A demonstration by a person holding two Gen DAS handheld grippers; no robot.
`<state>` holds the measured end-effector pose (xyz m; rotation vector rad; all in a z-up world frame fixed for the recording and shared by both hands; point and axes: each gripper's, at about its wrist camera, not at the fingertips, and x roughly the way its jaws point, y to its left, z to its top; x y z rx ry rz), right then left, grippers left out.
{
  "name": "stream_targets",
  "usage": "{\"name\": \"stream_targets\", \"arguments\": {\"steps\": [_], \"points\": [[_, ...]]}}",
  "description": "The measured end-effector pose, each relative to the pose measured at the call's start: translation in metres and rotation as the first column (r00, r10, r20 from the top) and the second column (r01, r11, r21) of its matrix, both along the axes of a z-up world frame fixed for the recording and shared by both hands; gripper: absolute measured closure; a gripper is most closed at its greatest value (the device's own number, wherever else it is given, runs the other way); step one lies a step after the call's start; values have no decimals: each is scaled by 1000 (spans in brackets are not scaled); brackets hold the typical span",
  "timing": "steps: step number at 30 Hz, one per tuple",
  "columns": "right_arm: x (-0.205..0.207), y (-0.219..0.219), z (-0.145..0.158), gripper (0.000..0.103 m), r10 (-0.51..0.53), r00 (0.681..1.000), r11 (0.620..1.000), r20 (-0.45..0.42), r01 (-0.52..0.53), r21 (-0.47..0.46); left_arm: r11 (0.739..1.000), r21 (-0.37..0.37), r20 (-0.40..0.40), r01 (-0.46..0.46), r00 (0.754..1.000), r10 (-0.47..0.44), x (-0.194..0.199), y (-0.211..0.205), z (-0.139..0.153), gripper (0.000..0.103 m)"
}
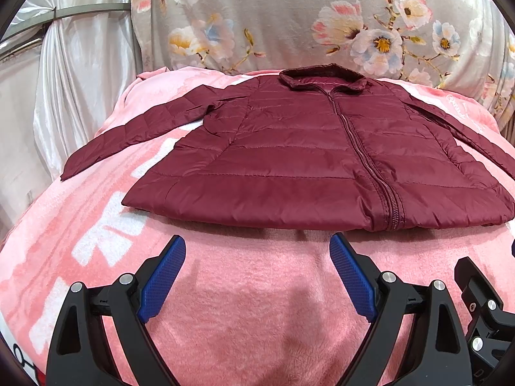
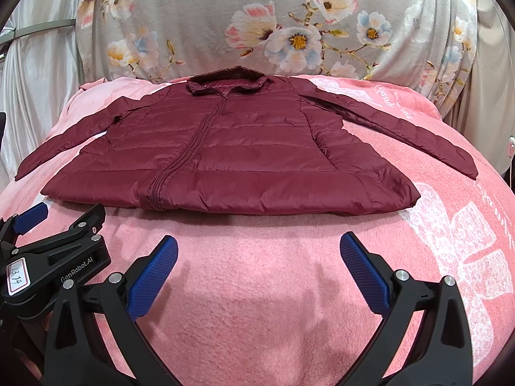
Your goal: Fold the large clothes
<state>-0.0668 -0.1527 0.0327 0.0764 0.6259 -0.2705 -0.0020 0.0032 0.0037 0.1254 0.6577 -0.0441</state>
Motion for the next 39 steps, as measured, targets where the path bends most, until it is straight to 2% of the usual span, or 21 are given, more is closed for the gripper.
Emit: {"name": "stream_targets", "arguments": {"steps": [39], "points": [[0, 2, 2, 5, 0, 1000, 1000, 0, 0, -3, 1000, -9, -3, 4, 1000, -4, 2, 0, -2, 15]]}}
